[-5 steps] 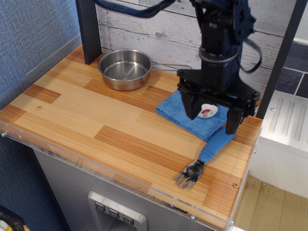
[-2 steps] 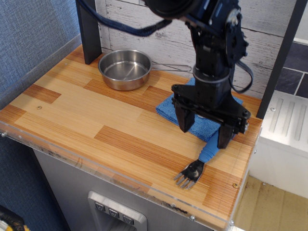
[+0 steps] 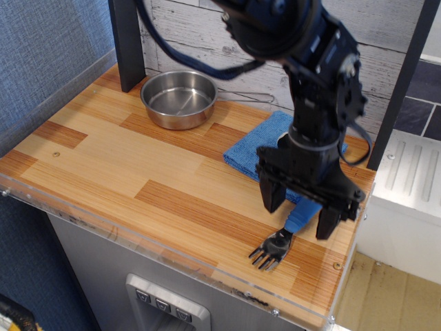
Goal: Move blue fork directly below silver pot.
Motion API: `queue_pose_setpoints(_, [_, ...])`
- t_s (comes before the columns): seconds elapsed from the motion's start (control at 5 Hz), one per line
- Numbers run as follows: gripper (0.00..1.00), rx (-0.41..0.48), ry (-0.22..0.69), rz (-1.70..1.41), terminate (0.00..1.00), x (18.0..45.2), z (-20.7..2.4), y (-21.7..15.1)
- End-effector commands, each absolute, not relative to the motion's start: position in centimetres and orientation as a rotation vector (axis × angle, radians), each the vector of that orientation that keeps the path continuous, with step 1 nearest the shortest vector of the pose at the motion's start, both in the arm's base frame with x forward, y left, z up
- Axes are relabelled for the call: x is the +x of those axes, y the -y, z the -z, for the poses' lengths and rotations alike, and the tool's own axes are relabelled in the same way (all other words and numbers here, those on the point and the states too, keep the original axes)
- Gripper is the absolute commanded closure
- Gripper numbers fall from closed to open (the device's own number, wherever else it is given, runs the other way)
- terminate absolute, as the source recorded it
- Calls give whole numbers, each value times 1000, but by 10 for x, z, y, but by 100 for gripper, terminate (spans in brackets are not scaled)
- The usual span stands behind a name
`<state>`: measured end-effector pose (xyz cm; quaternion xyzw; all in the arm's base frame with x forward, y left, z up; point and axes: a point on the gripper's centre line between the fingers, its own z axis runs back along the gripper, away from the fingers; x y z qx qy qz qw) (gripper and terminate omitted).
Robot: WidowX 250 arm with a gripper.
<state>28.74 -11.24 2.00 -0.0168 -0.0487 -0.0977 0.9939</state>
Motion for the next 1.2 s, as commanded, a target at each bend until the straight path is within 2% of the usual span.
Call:
queue_pose_setpoints(0.0, [100, -38, 88, 211, 0, 288, -4, 116])
queue_pose_setpoints(0.4, [100, -37, 109, 192, 0, 286, -8, 113])
queue_pose_setpoints(0.6, [100, -68, 123, 188, 0, 285, -16, 115])
queue_pose_setpoints(1.0, [100, -111, 196, 202, 0, 300, -46, 126])
